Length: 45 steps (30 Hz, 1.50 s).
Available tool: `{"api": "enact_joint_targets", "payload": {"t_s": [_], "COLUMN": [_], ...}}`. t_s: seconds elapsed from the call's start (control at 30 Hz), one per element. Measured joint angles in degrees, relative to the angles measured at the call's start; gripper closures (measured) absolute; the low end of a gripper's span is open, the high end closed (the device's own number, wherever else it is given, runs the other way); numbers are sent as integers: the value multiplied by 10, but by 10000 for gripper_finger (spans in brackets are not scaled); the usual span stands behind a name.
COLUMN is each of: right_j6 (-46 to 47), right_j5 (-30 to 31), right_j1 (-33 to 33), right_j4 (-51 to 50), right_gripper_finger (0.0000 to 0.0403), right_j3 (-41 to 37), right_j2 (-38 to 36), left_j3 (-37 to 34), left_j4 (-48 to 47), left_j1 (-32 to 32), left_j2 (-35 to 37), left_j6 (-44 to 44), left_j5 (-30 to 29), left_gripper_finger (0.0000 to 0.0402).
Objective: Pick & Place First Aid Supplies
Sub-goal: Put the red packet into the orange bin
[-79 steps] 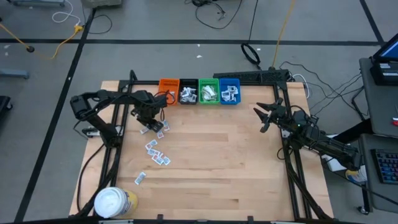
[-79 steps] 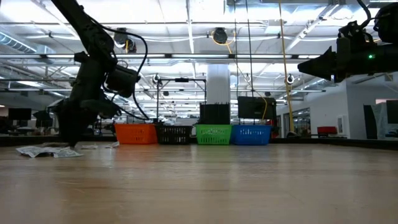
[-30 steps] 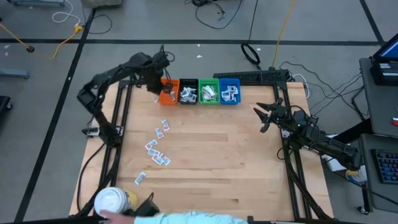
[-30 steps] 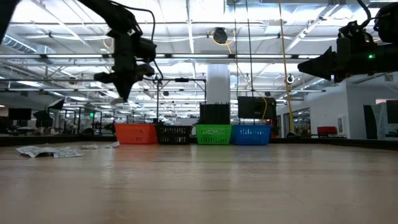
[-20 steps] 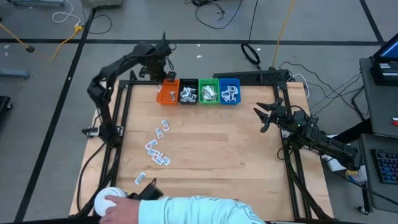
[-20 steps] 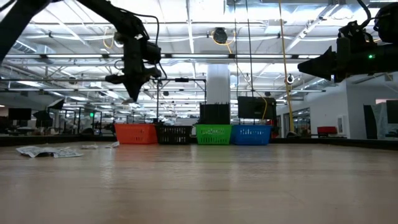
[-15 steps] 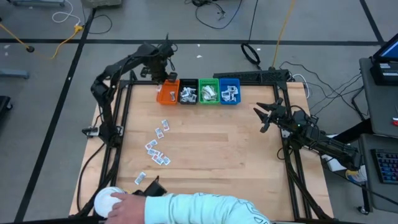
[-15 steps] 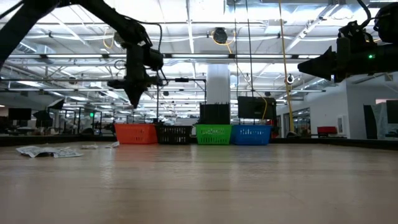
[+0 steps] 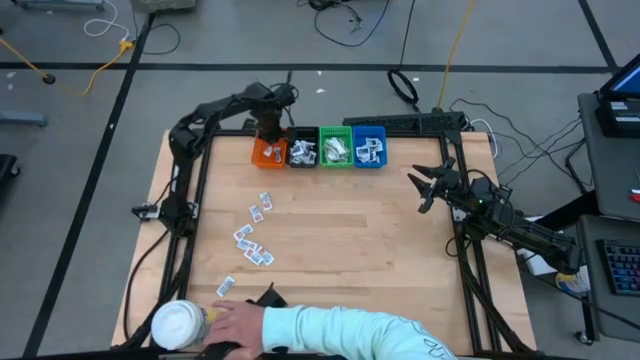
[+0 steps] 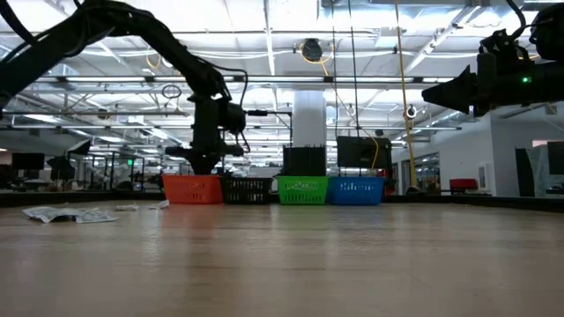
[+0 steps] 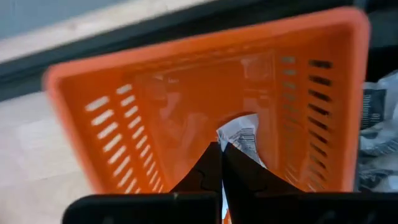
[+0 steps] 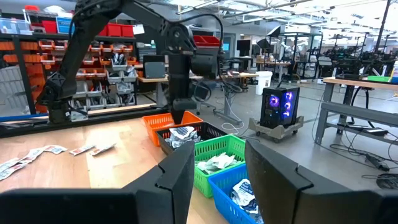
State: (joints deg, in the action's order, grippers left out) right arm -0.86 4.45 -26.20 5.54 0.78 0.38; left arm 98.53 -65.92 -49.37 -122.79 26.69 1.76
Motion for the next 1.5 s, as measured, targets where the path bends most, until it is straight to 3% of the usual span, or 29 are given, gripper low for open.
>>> {"api": "enact_joint_targets", "payload": {"t_s": [0.13,0.5,0.7,1.07,1.3,1.5], "right_j6": [0,0,0,0,0,0], "right_j5": [0,0,0,0,0,0], "right_j1": [0,0,0,0,0,0], "right_j4": [0,0,0,0,0,0], "right_gripper_finger": [264,264,264,264,264,264], "right_j3": [0,0,0,0,0,0], "right_j2": [0,0,0,0,0,0], "left_j3": [0,0,0,1,-3,-131], "left_j4": [1,-14,-18,-54,-73,-33], "left_j1": [0,0,-1,13,26,66], "left_j2": [-1,1,6,109,134,175], "left_j6": [19,37,39,95,98,115], "left_j5": [11,46,47,7,0,3], "left_gripper_finger": [381,236,192,203,220,214]}}
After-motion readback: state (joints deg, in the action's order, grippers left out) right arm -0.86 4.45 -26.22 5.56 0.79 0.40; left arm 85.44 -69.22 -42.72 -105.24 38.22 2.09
